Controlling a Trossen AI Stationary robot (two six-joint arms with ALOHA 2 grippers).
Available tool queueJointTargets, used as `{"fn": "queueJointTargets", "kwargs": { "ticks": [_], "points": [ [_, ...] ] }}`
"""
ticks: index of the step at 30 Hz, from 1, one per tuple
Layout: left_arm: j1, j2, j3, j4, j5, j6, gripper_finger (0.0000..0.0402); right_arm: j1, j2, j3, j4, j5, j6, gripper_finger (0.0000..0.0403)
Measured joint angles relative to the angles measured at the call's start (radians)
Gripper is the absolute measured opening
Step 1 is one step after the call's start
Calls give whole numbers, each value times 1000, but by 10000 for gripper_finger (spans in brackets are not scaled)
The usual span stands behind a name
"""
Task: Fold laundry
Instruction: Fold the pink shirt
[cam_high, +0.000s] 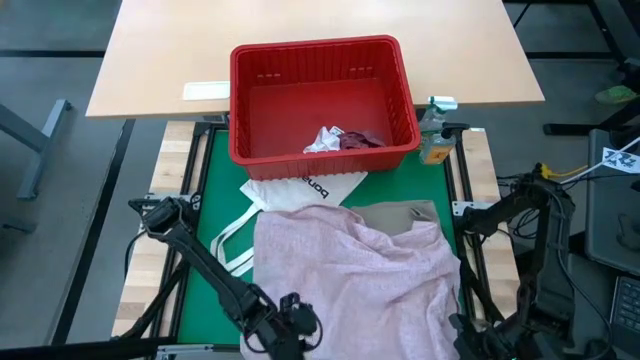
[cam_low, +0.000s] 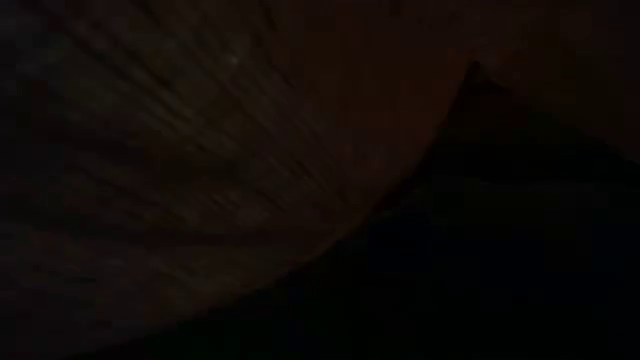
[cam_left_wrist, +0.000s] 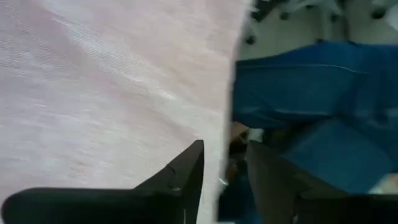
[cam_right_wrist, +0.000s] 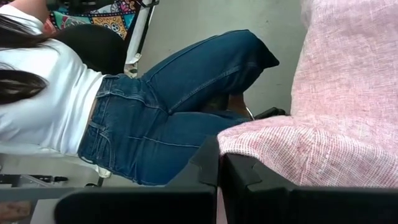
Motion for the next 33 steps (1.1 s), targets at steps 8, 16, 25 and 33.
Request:
{"fn": "queueJointTargets", "kwargs": {
  "ticks": [8, 16, 25, 33],
  "points": [
    [78, 0, 0, -328, -170, -10, 119, 0, 0, 0, -1, 0, -3, 3],
    [206, 3, -59, -526, -181, -1, 97, 0, 0, 0, -1, 0, -4, 3],
    [331, 3, -96, -544, -116, 122, 98, 0, 0, 0, 0, -1, -5, 3],
    [414, 2, -82, -597, 66, 183, 120, 0, 0, 0, 1, -1, -5, 3]
  ]
}}
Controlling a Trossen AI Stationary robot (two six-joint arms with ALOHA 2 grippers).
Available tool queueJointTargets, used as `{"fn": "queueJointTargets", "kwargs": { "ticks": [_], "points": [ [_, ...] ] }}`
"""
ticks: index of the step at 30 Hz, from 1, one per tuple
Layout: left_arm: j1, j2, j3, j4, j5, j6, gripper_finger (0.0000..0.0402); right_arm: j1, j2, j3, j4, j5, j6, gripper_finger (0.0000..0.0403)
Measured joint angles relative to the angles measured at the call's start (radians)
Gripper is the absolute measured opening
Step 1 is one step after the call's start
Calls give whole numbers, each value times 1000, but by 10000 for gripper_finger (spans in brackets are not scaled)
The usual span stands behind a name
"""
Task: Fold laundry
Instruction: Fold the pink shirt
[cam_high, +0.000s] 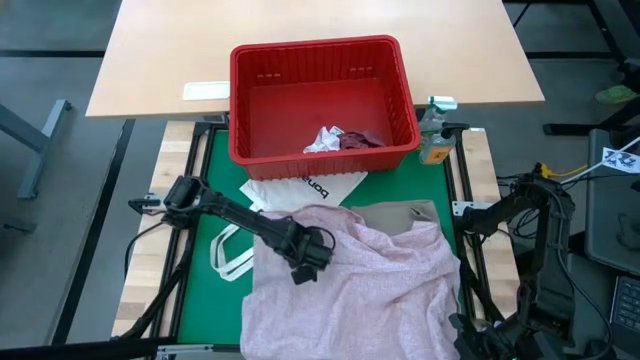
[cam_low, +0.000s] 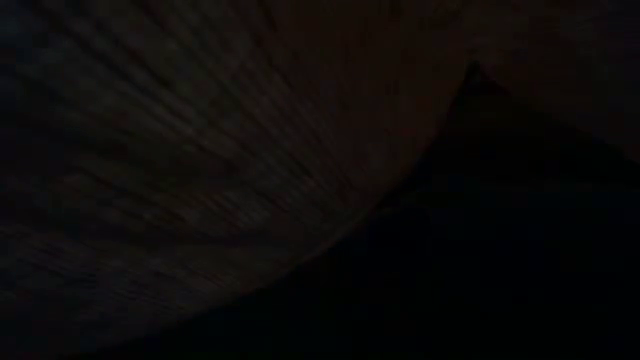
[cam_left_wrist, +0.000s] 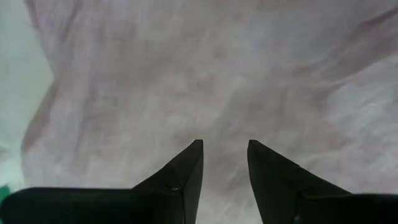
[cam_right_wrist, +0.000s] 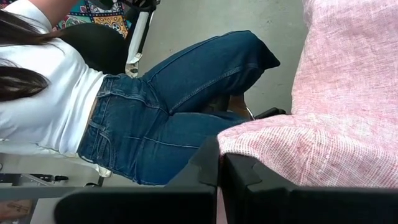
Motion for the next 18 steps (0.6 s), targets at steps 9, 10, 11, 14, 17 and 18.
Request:
{"fn": "queueJointTargets", "kwargs": {
  "ticks": [9, 10, 11, 14, 17, 18],
  "points": [
    [74, 0, 0, -250, -9, 59, 115, 0, 0, 0, 0, 0, 0, 78],
    [82, 0, 0, -278, -13, 73, 113, 0, 0, 0, 0, 0, 0, 92],
    [88, 0, 0, -302, -23, 89, 111, 0, 0, 0, 0, 0, 0, 105],
    [107, 0, 0, -355, -91, 136, 105, 0, 0, 0, 0, 0, 0, 138],
    [127, -2, 1, -421, -130, 188, 98, 0, 0, 0, 0, 0, 0, 158],
    [135, -4, 1, -447, -132, 208, 96, 0, 0, 0, 0, 0, 0, 163]
  ]
}}
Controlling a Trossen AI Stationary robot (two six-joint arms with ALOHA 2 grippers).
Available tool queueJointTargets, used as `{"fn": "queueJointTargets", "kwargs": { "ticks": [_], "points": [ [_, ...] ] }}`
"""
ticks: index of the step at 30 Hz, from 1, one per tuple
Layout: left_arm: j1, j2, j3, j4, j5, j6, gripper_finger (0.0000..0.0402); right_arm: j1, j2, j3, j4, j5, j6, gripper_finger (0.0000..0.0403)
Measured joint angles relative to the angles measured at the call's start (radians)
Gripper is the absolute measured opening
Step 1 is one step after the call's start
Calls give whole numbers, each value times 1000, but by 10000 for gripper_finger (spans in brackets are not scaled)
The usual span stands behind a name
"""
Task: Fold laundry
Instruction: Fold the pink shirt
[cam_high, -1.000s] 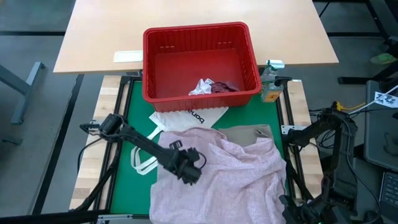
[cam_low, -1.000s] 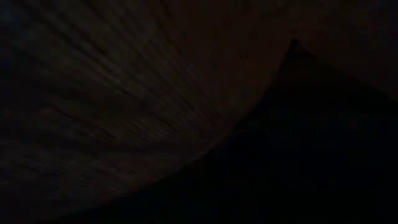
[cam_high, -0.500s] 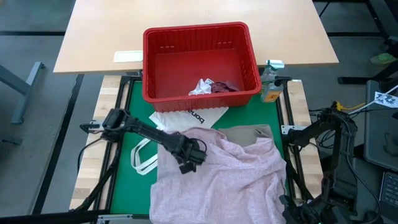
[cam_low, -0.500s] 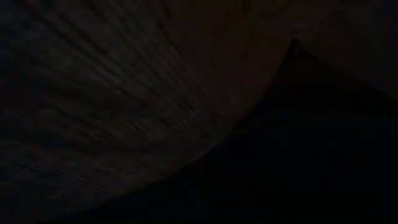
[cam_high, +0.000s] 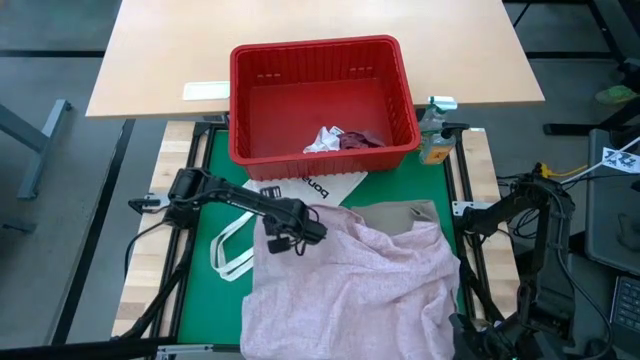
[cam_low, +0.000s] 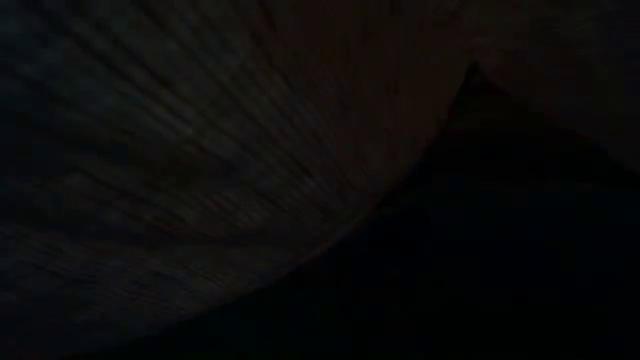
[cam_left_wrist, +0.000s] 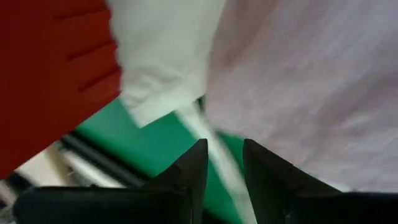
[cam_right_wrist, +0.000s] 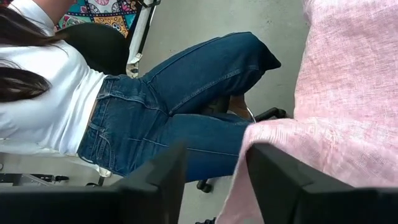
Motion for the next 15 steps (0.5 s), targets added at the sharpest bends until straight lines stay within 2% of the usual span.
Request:
{"fn": "queueJointTargets", "kwargs": {
  "ticks": [9, 12, 15],
  "points": [
    [65, -112, -58, 46, -2, 116, 71, 0, 0, 0, -1, -8, 0, 172],
    [84, -189, -127, 141, 15, 127, 64, 0, 0, 0, -3, -8, 0, 172],
    [98, -272, -240, 321, 75, 162, 58, 0, 0, 0, -5, -8, 0, 172]
  ]
}}
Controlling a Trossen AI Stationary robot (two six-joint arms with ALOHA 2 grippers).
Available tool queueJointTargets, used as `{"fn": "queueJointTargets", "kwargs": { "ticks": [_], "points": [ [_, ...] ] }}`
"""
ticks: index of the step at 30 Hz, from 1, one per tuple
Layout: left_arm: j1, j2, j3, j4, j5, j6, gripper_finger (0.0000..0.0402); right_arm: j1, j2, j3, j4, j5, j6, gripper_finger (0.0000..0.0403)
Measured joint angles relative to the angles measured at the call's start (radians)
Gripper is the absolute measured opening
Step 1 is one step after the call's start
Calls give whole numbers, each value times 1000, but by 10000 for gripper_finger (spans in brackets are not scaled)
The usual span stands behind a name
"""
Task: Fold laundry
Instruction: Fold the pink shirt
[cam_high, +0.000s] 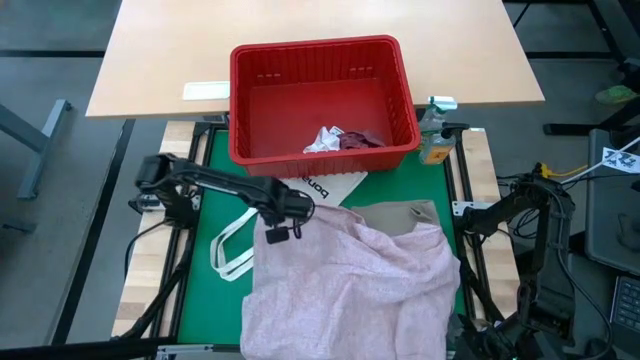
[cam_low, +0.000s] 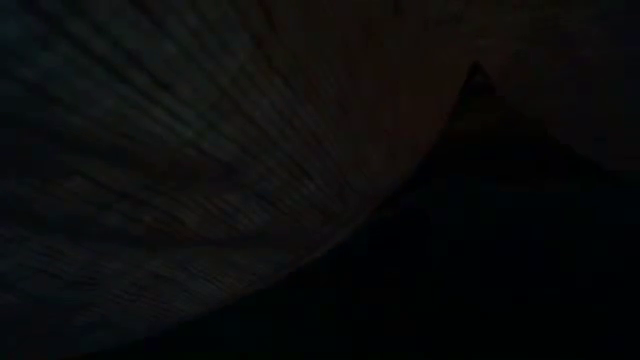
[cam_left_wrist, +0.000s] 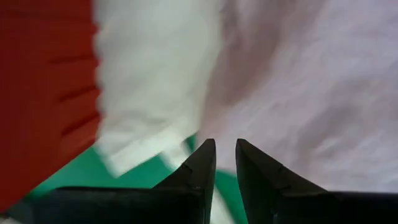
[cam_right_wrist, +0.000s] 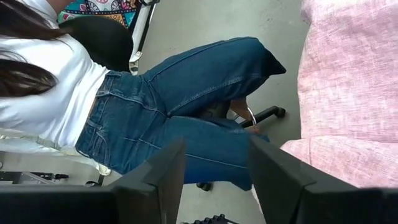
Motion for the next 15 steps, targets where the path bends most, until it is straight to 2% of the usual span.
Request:
{"fn": "queueJointTargets", "kwargs": {
  "ticks": [4, 6, 15],
  "points": [
    [24, -84, -163, 246, 56, 21, 57, 0, 0, 0, -2, 0, -7, 172],
    [32, -95, -221, 311, 53, 13, 59, 0, 0, 0, -4, 0, -10, 172],
    [38, -94, -292, 338, -23, -110, 84, 0, 0, 0, -3, 0, -10, 172]
  ]
}}
